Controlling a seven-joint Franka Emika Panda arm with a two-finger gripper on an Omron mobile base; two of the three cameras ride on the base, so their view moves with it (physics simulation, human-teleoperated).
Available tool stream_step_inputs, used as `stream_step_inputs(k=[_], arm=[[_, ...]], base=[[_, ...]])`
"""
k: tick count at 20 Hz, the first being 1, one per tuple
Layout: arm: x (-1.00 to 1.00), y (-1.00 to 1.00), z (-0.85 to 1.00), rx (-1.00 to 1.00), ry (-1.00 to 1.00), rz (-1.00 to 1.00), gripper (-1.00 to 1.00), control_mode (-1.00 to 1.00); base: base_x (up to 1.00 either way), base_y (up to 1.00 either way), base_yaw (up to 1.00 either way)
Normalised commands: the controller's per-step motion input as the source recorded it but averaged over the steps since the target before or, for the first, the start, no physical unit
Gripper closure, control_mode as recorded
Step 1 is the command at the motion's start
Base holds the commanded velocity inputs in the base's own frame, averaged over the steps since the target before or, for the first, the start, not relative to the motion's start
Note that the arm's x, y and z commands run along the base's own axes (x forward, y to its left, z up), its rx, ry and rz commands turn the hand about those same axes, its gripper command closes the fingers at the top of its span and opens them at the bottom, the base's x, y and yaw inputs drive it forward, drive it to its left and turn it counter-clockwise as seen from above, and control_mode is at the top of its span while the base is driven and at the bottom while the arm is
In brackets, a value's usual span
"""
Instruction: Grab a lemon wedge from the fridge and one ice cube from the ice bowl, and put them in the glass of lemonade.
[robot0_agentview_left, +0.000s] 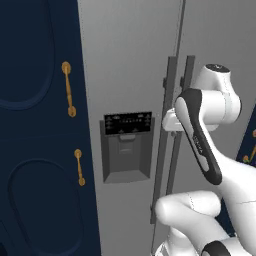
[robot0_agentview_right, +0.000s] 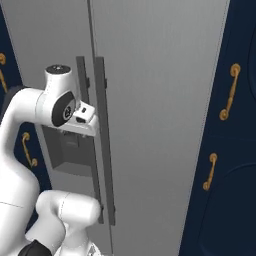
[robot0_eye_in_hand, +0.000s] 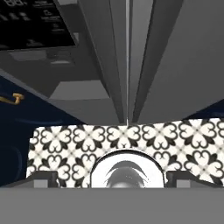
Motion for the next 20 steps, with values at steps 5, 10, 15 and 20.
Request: stream_step_inputs(k=[5, 10, 15, 20], arm=[[0.0, 0.0, 0.0, 0.0, 0.0, 0.0, -1.0, 1.0], [0.0, 0.0, 0.0, 0.0, 0.0, 0.0, -1.0, 1.0], [0.0, 0.0, 0.0, 0.0, 0.0, 0.0, -1.0, 1.0], [0.0, 0.0, 0.0, 0.0, 0.0, 0.0, -1.0, 1.0]], base=[[-0.42, 0.6, 0.26], [0.12, 0.1, 0.4], [0.25, 0.0, 0.46], [0.34, 0.06, 0.62]])
